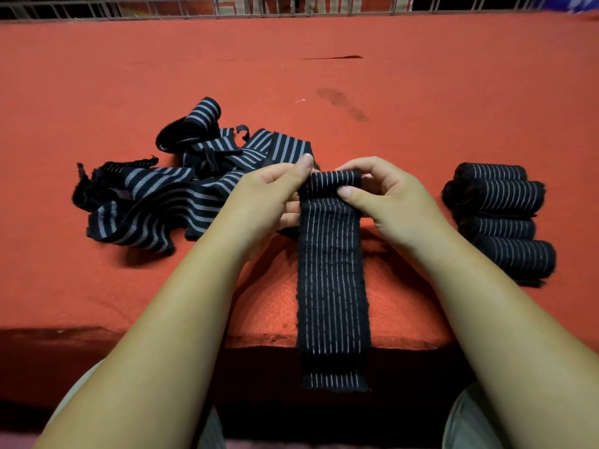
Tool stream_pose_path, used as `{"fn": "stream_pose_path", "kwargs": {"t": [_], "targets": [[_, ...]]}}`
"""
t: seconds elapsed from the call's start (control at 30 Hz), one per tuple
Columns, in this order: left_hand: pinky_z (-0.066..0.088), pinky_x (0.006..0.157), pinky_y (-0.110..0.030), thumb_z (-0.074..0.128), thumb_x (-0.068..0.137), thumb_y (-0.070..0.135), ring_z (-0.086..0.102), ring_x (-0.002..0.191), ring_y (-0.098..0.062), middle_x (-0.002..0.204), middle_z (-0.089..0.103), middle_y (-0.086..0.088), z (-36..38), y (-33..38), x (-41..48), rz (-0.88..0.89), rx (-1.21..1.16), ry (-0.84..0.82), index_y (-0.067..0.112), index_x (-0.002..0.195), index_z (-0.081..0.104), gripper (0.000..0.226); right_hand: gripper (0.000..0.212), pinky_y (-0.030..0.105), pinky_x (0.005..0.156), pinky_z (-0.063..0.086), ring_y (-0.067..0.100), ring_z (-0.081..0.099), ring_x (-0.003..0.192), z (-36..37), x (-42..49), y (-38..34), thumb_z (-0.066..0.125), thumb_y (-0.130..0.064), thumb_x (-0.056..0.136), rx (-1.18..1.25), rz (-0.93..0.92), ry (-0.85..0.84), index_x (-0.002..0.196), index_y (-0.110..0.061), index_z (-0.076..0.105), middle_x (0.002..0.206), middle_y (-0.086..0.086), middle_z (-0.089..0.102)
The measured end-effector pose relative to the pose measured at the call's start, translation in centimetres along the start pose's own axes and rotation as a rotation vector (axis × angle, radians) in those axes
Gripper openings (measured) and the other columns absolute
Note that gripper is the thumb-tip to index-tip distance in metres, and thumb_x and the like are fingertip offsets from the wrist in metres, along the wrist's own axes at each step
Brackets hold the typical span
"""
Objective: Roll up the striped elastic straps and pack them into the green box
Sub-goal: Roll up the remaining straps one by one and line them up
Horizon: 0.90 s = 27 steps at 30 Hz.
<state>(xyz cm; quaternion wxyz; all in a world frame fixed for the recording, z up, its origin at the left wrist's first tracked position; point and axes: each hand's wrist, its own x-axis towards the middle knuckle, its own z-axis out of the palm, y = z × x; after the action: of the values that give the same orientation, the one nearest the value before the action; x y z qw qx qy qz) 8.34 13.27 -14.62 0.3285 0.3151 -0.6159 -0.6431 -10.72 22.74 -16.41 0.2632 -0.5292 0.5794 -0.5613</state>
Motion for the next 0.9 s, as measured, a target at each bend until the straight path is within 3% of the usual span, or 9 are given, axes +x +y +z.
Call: {"fn": "stream_pose_path", "kwargs": {"t": [0.17, 0.27, 0.37, 0.53, 0.6, 0.7, 0.8, 0.9], "targets": [[0.063, 0.086, -0.035, 0.074, 0.102, 0.024, 0.079, 0.093, -0.024, 0.108, 0.082, -0.015, -0.19, -0.04, 0.20, 0.033, -0.040, 0.027, 0.005, 0.114, 0.078, 0.023, 0.021, 0.060, 0.091, 0.060, 0.022, 0.072, 0.094, 0.20, -0.24, -0.26, 0.071, -0.015, 0.103, 0.017, 0.029, -0.021, 0.120, -0.026, 0.074, 0.110, 0.018, 0.075], [0.062, 0.092, -0.039, 0.079, 0.098, 0.020, 0.079, 0.095, -0.024, 0.106, 0.082, -0.013, -0.32, -0.03, 0.22, 0.033, -0.075, 0.048, 0.006, 0.111, 0.079, 0.019, 0.016, 0.050, 0.086, 0.061, 0.017, 0.071, 0.088, 0.19, -0.14, -0.42, 0.068, -0.031, 0.105, 0.001, 0.060, 0.011, 0.115, -0.023, 0.078, 0.105, 0.006, 0.079], [0.060, 0.100, -0.046, 0.081, 0.095, 0.016, 0.078, 0.099, -0.026, 0.108, 0.081, -0.014, -0.26, -0.17, 0.25, 0.038, -0.100, 0.054, 0.007, 0.109, 0.079, 0.018, 0.019, 0.053, 0.087, 0.060, 0.020, 0.069, 0.085, 0.08, 0.02, -0.17, 0.068, -0.035, 0.105, -0.004, 0.076, 0.028, 0.113, -0.022, 0.079, 0.105, 0.007, 0.080], [0.061, 0.085, -0.027, 0.078, 0.099, 0.023, 0.080, 0.099, -0.020, 0.109, 0.082, -0.012, -0.42, -0.34, 0.38, -0.010, -0.064, -0.004, 0.000, 0.117, 0.076, 0.030, 0.021, 0.056, 0.096, 0.058, 0.023, 0.071, 0.098, 0.07, -0.08, -0.01, 0.072, -0.012, 0.102, 0.067, 0.037, 0.037, 0.122, -0.015, 0.074, 0.118, 0.016, 0.075], [0.061, 0.086, -0.028, 0.078, 0.099, 0.023, 0.080, 0.100, -0.020, 0.108, 0.083, -0.012, -0.55, -0.47, 0.35, -0.017, -0.040, -0.017, 0.000, 0.116, 0.076, 0.028, 0.024, 0.055, 0.099, 0.058, 0.026, 0.074, 0.104, 0.03, -0.15, 0.06, 0.072, -0.010, 0.101, 0.080, 0.029, 0.024, 0.122, -0.020, 0.073, 0.118, 0.013, 0.076], [0.063, 0.096, -0.042, 0.078, 0.097, 0.017, 0.080, 0.105, -0.029, 0.111, 0.082, -0.013, -0.57, -0.50, 0.31, 0.017, -0.040, 0.016, 0.004, 0.116, 0.077, 0.022, 0.025, 0.054, 0.100, 0.058, 0.026, 0.075, 0.103, 0.05, -0.08, 0.19, 0.072, -0.012, 0.101, 0.089, 0.056, 0.020, 0.123, -0.024, 0.073, 0.117, 0.009, 0.078], [0.062, 0.101, -0.049, 0.081, 0.094, 0.011, 0.079, 0.107, -0.032, 0.116, 0.080, -0.017, -0.35, -0.42, 0.29, 0.056, -0.044, 0.051, 0.006, 0.117, 0.077, 0.023, 0.019, 0.053, 0.091, 0.062, 0.021, 0.074, 0.093, 0.05, 0.00, 0.17, 0.070, -0.028, 0.104, 0.028, 0.090, 0.033, 0.121, -0.022, 0.075, 0.109, 0.003, 0.080], [0.064, 0.096, -0.044, 0.082, 0.095, 0.014, 0.080, 0.105, -0.029, 0.115, 0.080, -0.016, -0.23, -0.44, 0.40, 0.047, -0.057, 0.043, 0.006, 0.116, 0.077, 0.023, 0.015, 0.042, 0.081, 0.061, 0.012, 0.070, 0.081, -0.12, -0.02, 0.13, 0.068, -0.028, 0.105, -0.030, 0.059, 0.067, 0.114, -0.018, 0.077, 0.095, -0.004, 0.078]]}}
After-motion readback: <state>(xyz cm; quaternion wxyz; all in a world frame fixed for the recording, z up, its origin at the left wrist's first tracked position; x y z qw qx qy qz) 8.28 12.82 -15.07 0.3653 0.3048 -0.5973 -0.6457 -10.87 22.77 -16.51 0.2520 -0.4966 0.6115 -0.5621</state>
